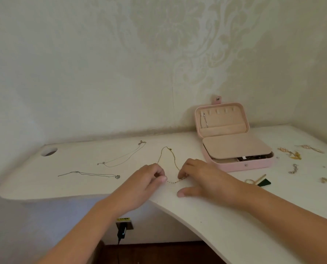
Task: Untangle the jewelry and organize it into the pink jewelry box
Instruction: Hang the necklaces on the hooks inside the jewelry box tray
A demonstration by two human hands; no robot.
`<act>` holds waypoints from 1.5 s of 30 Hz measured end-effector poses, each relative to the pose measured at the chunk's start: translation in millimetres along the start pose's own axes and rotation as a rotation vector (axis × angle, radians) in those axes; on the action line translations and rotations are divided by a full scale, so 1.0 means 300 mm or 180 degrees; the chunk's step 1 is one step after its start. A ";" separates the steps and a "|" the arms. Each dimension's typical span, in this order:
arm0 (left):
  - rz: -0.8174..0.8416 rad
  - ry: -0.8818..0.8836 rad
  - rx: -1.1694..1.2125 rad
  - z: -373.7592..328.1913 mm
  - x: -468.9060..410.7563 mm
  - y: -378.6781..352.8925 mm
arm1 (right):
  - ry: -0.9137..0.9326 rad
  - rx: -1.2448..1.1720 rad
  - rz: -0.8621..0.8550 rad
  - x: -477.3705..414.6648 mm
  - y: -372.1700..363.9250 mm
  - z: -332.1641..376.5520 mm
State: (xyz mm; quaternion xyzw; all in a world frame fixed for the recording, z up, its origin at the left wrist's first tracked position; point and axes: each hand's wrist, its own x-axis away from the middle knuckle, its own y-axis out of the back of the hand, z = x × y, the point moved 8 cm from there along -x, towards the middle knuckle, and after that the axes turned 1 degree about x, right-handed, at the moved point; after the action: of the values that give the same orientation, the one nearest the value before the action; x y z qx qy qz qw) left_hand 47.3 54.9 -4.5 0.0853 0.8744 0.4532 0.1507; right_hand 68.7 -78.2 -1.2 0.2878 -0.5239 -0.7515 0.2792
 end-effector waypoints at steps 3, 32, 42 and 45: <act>-0.0139 0.0137 0.1264 -0.031 -0.016 0.060 | 0.0082 -0.0755 -0.0100 0.004 -0.007 0.018; 0.0635 0.1096 0.6604 0.055 -0.075 0.238 | -0.0094 -0.6765 -0.0721 -0.010 0.115 -0.072; -0.1198 0.0865 0.6659 0.045 -0.146 0.194 | -0.0384 -0.4777 -0.0649 0.029 0.294 -0.057; -0.1499 0.0953 0.5903 0.033 -0.203 0.180 | -0.0254 -0.4798 -0.0847 0.060 0.425 -0.130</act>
State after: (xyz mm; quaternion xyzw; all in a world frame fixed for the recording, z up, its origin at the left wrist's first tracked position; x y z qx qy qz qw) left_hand 108.7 76.0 45.6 -0.0657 0.8893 -0.4525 -0.0026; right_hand 99.9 -153.3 106.0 0.0528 0.1598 -0.9427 0.2880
